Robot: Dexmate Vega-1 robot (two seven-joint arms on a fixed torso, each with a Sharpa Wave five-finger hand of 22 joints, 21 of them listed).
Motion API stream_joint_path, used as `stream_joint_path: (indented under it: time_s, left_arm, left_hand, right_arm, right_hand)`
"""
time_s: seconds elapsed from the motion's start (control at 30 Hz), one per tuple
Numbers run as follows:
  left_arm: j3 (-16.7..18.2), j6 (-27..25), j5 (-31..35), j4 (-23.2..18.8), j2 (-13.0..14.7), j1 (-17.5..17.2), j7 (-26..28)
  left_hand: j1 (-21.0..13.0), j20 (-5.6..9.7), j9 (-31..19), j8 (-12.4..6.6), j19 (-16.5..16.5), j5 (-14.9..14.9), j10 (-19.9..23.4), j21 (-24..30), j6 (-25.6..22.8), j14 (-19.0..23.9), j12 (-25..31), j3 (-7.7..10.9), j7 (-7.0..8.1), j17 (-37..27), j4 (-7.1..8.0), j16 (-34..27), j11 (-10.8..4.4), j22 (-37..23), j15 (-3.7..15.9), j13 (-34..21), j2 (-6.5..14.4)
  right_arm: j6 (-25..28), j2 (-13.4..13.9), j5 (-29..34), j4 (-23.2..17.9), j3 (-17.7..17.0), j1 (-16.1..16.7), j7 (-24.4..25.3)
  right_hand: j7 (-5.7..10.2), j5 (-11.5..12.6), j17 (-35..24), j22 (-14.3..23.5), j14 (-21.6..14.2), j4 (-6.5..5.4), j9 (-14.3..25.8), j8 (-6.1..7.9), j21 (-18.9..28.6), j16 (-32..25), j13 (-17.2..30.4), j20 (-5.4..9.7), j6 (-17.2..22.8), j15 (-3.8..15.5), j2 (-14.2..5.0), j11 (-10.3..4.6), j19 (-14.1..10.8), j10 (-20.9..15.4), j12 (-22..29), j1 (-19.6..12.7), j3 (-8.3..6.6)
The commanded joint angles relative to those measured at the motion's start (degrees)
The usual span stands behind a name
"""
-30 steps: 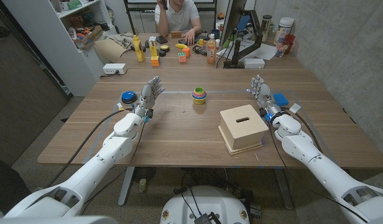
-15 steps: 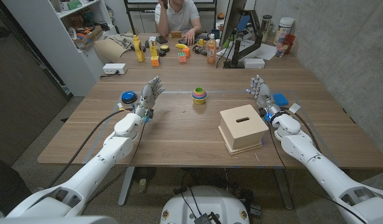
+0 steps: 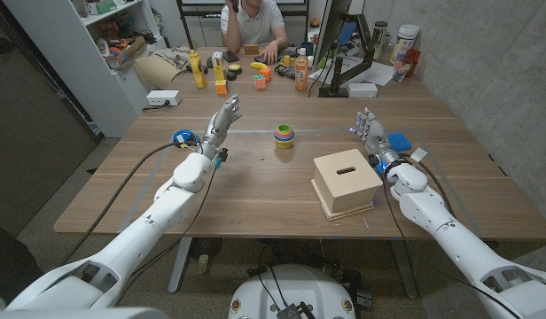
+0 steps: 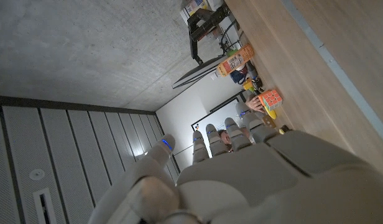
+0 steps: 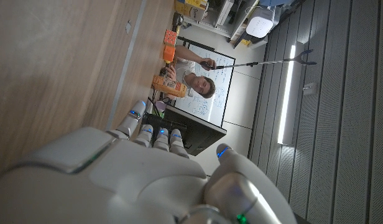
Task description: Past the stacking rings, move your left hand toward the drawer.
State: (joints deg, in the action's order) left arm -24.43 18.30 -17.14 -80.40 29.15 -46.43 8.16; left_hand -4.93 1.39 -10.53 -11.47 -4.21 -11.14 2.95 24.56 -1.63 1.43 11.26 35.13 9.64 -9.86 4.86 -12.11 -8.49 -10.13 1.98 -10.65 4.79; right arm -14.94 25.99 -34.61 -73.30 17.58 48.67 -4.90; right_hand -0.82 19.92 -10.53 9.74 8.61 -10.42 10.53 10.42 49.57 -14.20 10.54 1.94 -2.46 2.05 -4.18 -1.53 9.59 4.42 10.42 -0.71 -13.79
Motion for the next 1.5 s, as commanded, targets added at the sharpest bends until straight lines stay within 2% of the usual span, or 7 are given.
stream_joint_path:
  time_s: [0.03,0.1,0.2,0.67,0.9,1.1,1.5]
  left_arm:
    - [-5.95,-3.92,18.58,-8.13,1.85,3.89,6.74]
    - [-7.52,-4.31,21.76,-9.41,2.05,5.03,6.64]
    - [-9.27,-4.62,25.51,-10.72,2.40,6.23,6.55]
    - [-15.83,-3.31,39.86,-16.92,5.14,10.12,3.00]
    - [-18.12,-2.07,45.36,-19.42,5.99,11.61,0.95]
    - [-19.78,0.00,47.60,-20.37,6.11,12.77,-1.50]
    - [-22.62,3.02,50.80,-19.69,5.54,13.89,-5.16]
  left_hand:
    - [-0.78,-2.04,-0.12,-0.70,-0.08,-0.53,1.14,-0.59,-1.06,0.99,0.29,-0.22,1.07,-0.18,-1.26,-0.23,-0.33,-0.11,1.82,-0.22,-1.20]
    - [-1.02,-3.43,-0.14,-0.69,-0.25,-0.64,1.72,-0.79,-1.39,1.33,0.35,-0.29,1.84,-0.26,-1.71,-0.26,-0.54,-0.13,1.39,-0.25,-1.49]
    - [-1.21,-3.96,-0.16,-0.84,-0.31,-0.72,1.86,-0.99,-2.03,1.53,0.28,-0.29,2.31,-0.31,-2.01,-0.27,-0.67,-0.11,1.26,-0.27,-1.58]
    - [-3.27,-4.02,-0.33,-0.86,0.17,-1.05,2.86,-2.20,-2.94,2.03,0.27,0.27,3.08,-0.36,-4.37,-0.13,-1.43,-0.05,1.56,-0.44,-1.79]
    - [-5.41,-4.26,-0.52,-0.61,1.06,-1.24,1.74,-3.45,-2.35,0.42,-0.23,0.47,3.13,-0.47,-7.08,0.60,-1.52,-0.05,1.50,-0.64,-2.82]
    - [-6.58,-4.40,-0.67,-0.33,1.28,-1.32,1.03,-4.04,-1.20,-0.37,-0.41,0.52,3.13,-0.54,-8.52,0.81,-1.73,-0.09,1.34,-0.78,-3.29]
    - [-7.28,-4.55,-0.88,-0.11,1.83,-1.32,-0.30,-4.92,0.10,-1.66,-0.61,0.23,3.15,-0.73,-9.64,0.97,-1.50,-0.18,0.97,-0.96,-3.69]
  right_arm:
    - [-1.01,-0.97,0.27,1.49,0.10,-0.58,-1.50]
    - [-0.72,-1.11,0.03,1.55,0.07,-0.59,-1.64]
    - [-1.10,-1.21,0.32,2.04,0.22,-0.76,-2.02]
    - [-1.11,-1.93,0.33,3.38,0.43,-1.71,-3.01]
    - [-1.32,-2.61,0.44,4.89,0.75,-2.75,-3.90]
    - [-1.38,-3.06,0.63,5.93,0.89,-3.44,-4.21]
    - [-1.57,-3.22,1.00,6.56,0.80,-3.74,-4.26]
  right_hand:
    - [-0.02,0.24,-0.31,0.19,0.40,0.06,0.19,0.45,-0.13,-0.21,0.12,7.10,-0.36,3.54,-5.20,0.06,0.14,0.27,0.30,-0.27,-0.14]
    - [0.00,0.25,-0.31,0.19,0.37,0.06,0.19,0.46,-0.17,-0.22,0.12,7.06,-0.33,3.52,-5.21,0.09,0.11,0.25,0.31,-0.28,-0.13]
    - [-0.01,0.25,-0.31,0.20,0.35,0.06,0.19,0.46,-0.26,-0.21,0.12,7.09,-0.34,3.54,-5.21,0.20,0.11,0.17,0.34,-0.28,-0.12]
    - [-0.04,0.27,-0.30,0.21,0.27,0.05,0.19,0.48,-0.59,-0.20,0.12,7.12,-0.26,3.54,-5.20,0.08,-0.04,0.19,0.31,-0.27,-0.01]
    - [-0.08,0.28,-0.30,0.22,0.25,0.05,0.19,0.49,-0.74,-0.19,0.12,7.10,-0.22,3.48,-5.16,0.23,-0.13,0.13,0.33,-0.26,0.05]
    - [-0.11,0.28,-0.30,0.22,0.28,0.05,0.19,0.48,-0.88,-0.16,0.12,7.05,-0.23,3.40,-5.12,0.09,-0.18,0.19,0.30,-0.23,0.12]
    - [-0.08,0.29,-0.30,0.23,0.29,0.05,0.19,0.48,-1.15,-0.12,0.12,7.00,-0.20,3.38,-5.10,0.15,-0.33,0.17,0.29,-0.21,0.24]
